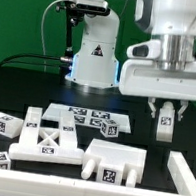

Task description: Assemble chair

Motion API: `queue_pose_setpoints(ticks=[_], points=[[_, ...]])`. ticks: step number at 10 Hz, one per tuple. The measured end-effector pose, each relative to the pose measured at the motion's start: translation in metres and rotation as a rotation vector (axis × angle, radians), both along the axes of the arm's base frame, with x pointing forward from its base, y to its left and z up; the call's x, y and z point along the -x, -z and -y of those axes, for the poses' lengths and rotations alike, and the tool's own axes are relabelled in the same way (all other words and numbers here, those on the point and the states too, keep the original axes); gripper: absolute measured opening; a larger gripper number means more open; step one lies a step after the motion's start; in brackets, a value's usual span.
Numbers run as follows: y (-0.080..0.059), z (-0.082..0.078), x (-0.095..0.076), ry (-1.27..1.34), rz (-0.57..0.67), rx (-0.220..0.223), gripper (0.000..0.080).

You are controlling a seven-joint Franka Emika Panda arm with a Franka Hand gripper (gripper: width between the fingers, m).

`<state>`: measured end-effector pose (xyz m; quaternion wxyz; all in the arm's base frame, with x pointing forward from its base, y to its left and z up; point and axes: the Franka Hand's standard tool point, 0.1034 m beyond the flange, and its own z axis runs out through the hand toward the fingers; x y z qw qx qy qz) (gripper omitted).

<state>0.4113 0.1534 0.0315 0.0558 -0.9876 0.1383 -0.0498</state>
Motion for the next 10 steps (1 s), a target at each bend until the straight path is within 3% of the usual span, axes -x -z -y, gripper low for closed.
queue_pose_setpoints(ticks=[2,5,6,7,8,9,10], points=[[0.009,0.008,-0.008,-0.041,0.055,0.008,0.0285],[0.018,-0.001,-0.007,-0.063,0.083,0.008,0.0285],[0.018,-0.001,-0.007,-0.067,0.082,0.008,0.0363],[0.018,-0.001,-0.007,-0.072,0.083,0.009,0.0363],[0.016,0.002,-0.008,-0.098,0.069,0.015,0.0501],[0.002,0.010,-0.016,-0.119,0.048,0.018,0.0601],[-0.014,0.019,-0.029,-0.152,0.029,0.020,0.0601]])
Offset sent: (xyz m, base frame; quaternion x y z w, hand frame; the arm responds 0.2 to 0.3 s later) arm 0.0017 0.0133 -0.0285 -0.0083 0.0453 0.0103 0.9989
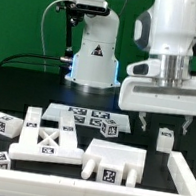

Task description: Assemble chair

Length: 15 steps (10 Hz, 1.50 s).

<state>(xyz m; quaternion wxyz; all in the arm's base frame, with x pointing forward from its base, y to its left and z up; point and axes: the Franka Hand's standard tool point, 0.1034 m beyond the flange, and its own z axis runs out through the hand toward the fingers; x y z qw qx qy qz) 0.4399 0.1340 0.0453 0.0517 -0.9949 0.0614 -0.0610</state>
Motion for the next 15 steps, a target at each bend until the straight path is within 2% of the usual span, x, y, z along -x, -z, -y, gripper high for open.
queue_pose_setpoints(ticks=[2,4,5,6,7,8,9,10,13,15], points=[[-0.024,0.005,-0.017,0.018,-0.057,-0.020,0.0647],[-0.020,0.004,-0.017,0.017,-0.046,-0.018,0.0649],[-0.018,0.011,-0.021,-0.021,-0.050,-0.012,0.0649],[-0.012,0.029,-0.036,-0.022,-0.068,-0.008,0.0649],[-0.013,0.040,-0.054,-0.025,-0.111,-0.008,0.0649],[-0.027,0.042,-0.081,-0.055,-0.144,-0.006,0.0649],[-0.038,0.041,-0.099,-0.078,-0.146,-0.012,0.0649],[-0.041,0.033,-0.098,-0.091,-0.135,-0.014,0.0649],[-0.037,0.036,-0.099,-0.093,-0.147,-0.017,0.0649],[-0.035,0.064,-0.134,-0.049,-0.184,-0.035,0.0649]])
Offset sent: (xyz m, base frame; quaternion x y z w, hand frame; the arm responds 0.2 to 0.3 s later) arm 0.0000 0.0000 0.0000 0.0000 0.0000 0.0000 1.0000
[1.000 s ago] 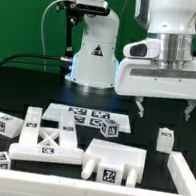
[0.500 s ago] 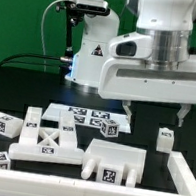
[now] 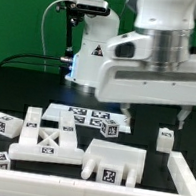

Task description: Assemble chair

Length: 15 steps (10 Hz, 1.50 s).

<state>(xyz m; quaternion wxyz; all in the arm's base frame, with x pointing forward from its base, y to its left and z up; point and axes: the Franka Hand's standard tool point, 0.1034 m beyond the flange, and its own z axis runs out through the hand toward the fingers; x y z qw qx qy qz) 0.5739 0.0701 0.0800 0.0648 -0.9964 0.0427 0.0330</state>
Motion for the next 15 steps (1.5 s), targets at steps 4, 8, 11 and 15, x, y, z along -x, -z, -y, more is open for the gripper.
queue_pose_setpoints(ticks=[4,8,11,15], points=[[0.003,0.015,-0.018,0.038,-0.049,-0.028,0.0649],[0.021,0.045,-0.044,0.056,-0.074,-0.028,0.0649],[0.044,0.049,-0.043,0.061,-0.070,-0.019,0.0649],[0.055,0.051,-0.039,0.068,-0.035,-0.005,0.0649]])
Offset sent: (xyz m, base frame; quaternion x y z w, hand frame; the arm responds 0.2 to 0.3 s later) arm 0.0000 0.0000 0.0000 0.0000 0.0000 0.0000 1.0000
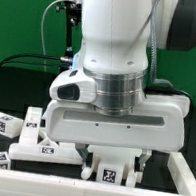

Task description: Assemble chair

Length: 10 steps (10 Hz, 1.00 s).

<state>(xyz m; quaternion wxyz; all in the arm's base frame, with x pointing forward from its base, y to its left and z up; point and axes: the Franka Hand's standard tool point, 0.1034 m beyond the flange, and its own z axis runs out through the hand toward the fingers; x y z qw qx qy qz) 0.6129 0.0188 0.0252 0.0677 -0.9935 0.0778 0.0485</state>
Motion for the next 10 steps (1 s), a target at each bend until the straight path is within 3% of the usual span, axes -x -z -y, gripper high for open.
queue_pose_setpoints(ticks=[1,2,3,4,5,6,7,8,9,10], points=[[0.000,0.000,0.000,0.000,0.000,0.000,0.0649],[0.000,0.000,0.000,0.000,0.000,0.000,0.0558],[0.000,0.000,0.000,0.000,0.000,0.000,0.0558],[-0.003,0.000,-0.002,0.000,0.006,0.000,0.0359],[-0.002,0.000,-0.002,0.000,0.006,0.000,0.0241],[-0.003,0.000,-0.003,0.000,0.007,0.000,0.0072],[-0.004,-0.002,-0.003,0.002,0.007,0.001,0.0072],[-0.010,-0.014,-0.003,-0.002,0.007,-0.004,0.0021],[-0.013,-0.025,0.001,-0.019,0.010,-0.006,0.0021],[-0.011,-0.029,0.007,-0.024,0.013,-0.004,0.0005]])
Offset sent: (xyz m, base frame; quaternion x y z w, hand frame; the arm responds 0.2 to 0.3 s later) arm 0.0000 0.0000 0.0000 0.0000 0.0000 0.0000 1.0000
